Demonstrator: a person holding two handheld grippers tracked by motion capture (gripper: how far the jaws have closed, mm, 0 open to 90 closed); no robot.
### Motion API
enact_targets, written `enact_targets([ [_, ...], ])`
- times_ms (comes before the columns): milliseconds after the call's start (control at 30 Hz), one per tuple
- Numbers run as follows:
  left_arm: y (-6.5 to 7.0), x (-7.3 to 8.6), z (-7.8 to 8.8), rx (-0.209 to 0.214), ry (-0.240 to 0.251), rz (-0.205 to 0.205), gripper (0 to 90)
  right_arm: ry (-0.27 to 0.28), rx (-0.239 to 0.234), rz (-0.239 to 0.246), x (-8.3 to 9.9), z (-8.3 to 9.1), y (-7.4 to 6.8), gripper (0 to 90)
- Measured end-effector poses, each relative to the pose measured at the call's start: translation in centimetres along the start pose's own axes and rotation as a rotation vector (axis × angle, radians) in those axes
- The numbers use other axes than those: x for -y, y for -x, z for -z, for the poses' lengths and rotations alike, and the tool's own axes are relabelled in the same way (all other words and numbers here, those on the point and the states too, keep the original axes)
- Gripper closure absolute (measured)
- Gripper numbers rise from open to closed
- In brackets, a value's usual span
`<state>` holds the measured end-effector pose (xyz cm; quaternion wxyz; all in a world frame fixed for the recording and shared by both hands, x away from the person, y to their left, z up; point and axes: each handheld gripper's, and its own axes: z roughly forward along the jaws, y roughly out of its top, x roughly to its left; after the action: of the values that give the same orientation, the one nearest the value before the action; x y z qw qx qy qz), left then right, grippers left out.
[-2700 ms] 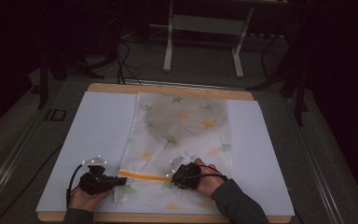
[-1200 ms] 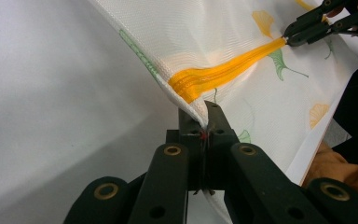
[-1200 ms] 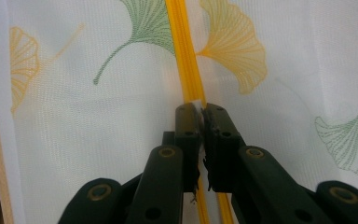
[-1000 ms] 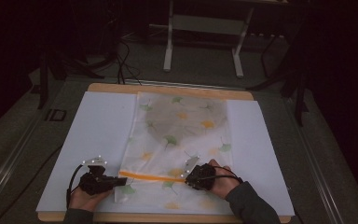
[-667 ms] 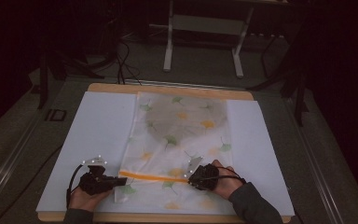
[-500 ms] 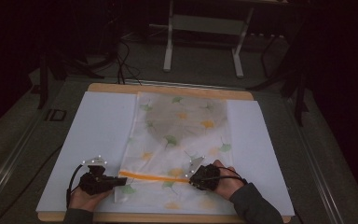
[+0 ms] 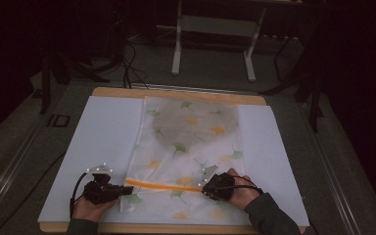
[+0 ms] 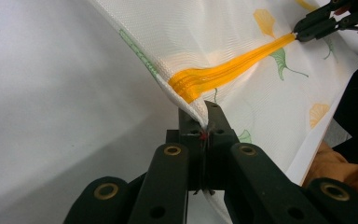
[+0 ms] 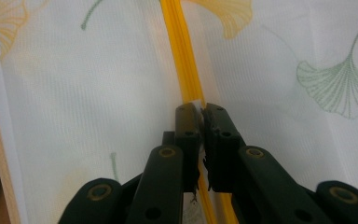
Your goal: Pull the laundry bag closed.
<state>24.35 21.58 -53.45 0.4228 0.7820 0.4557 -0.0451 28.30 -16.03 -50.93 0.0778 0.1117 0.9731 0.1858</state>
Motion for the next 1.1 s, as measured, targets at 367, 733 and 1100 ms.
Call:
enact_targets([
  [367,0.0,0.0,0.0,0.000,-0.001,0.000,88.6,-0.006,0.005,-0.015,1.0,0.4,0.2,84.7],
  [733,0.0,0.0,0.1,-0.002,0.003,0.000,88.6,-0.007,0.010,-0.024,1.7,0.7,0.5,84.7],
  [1100,0.0,0.0,0.1,-0.003,0.003,0.003,88.6,-0.032,0.010,-0.033,2.6,1.3,0.8,84.7],
])
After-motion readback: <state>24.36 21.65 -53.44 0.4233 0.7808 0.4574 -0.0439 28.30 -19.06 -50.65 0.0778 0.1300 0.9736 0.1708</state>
